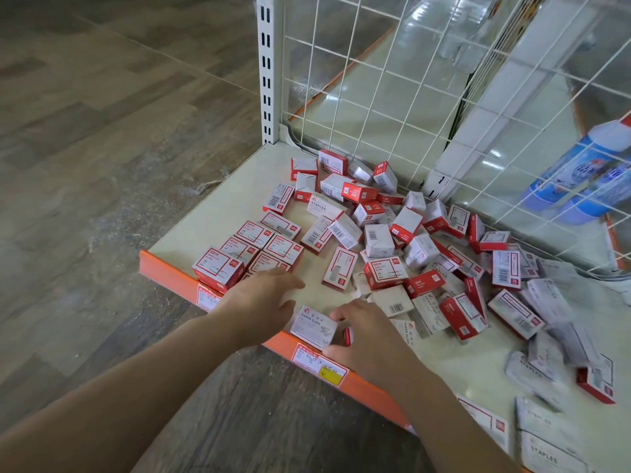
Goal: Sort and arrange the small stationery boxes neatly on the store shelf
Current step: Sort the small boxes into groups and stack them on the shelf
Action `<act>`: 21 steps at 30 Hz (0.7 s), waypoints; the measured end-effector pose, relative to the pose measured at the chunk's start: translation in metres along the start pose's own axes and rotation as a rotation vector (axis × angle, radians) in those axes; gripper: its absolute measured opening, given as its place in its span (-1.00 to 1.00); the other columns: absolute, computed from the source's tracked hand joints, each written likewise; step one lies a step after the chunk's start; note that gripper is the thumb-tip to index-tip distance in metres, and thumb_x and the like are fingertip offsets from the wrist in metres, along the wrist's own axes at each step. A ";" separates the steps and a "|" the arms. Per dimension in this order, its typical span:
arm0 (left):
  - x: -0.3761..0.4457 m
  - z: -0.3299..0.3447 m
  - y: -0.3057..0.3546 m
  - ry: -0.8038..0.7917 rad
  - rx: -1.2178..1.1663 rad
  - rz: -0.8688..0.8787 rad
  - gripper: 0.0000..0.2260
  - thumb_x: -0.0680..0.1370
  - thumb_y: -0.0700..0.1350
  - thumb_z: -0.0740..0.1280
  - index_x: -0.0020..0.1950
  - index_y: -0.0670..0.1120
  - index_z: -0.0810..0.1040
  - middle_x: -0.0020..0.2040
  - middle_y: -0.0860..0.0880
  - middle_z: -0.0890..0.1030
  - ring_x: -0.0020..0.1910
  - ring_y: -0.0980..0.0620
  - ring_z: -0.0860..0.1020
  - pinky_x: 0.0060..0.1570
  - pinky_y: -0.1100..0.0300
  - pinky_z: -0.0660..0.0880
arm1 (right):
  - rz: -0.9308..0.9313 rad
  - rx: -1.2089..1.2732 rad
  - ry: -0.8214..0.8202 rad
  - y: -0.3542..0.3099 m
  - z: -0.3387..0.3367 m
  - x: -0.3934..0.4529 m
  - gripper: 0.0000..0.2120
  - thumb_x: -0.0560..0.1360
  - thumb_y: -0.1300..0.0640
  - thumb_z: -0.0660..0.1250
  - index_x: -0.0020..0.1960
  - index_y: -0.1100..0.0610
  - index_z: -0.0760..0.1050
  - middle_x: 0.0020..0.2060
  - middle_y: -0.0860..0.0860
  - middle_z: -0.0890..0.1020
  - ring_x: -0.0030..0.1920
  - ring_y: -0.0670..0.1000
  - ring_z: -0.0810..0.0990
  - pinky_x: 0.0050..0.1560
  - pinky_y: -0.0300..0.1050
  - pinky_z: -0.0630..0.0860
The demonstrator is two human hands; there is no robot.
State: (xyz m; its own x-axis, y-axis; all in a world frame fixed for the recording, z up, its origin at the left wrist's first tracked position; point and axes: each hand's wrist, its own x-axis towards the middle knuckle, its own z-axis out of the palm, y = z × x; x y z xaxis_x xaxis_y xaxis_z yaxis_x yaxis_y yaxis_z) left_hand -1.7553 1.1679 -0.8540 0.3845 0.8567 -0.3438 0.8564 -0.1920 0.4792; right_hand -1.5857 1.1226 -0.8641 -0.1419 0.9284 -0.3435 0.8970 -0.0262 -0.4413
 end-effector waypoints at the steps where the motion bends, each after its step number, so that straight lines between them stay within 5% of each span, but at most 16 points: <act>1: 0.000 0.001 0.000 -0.031 0.007 0.002 -0.67 0.60 -0.11 0.17 0.36 0.07 0.38 0.40 0.10 0.35 0.38 0.06 0.30 0.34 0.14 0.33 | -0.007 -0.003 -0.001 0.002 -0.001 -0.001 -0.62 0.45 0.01 0.38 0.24 0.06 0.44 0.19 -0.03 0.49 0.18 -0.08 0.41 0.04 -0.32 0.26; 11: 0.003 0.013 0.016 -0.178 0.086 0.085 -0.62 0.58 -0.08 0.26 0.39 0.12 0.36 0.38 0.10 0.37 0.34 0.06 0.36 0.27 0.17 0.37 | 0.084 0.078 0.033 0.029 -0.013 -0.017 -0.56 0.45 0.11 0.37 0.29 -0.08 0.37 0.27 -0.15 0.40 0.26 -0.13 0.35 0.17 -0.28 0.31; 21: 0.006 0.016 0.024 -0.160 0.106 0.061 -0.63 0.55 -0.08 0.30 0.35 0.09 0.39 0.36 0.09 0.39 0.27 0.03 0.42 0.19 0.18 0.44 | -0.006 -0.141 0.059 0.045 -0.014 -0.026 -0.51 0.48 0.03 0.35 0.36 -0.02 0.31 0.26 -0.11 0.33 0.29 -0.10 0.28 0.25 -0.34 0.26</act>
State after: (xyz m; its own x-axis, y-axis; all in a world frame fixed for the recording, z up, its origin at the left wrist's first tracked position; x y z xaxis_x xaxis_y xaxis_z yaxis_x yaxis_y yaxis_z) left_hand -1.7268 1.1604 -0.8575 0.4791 0.7567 -0.4448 0.8583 -0.2978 0.4178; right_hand -1.5356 1.1024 -0.8638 -0.1264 0.9486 -0.2901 0.9466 0.0278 -0.3213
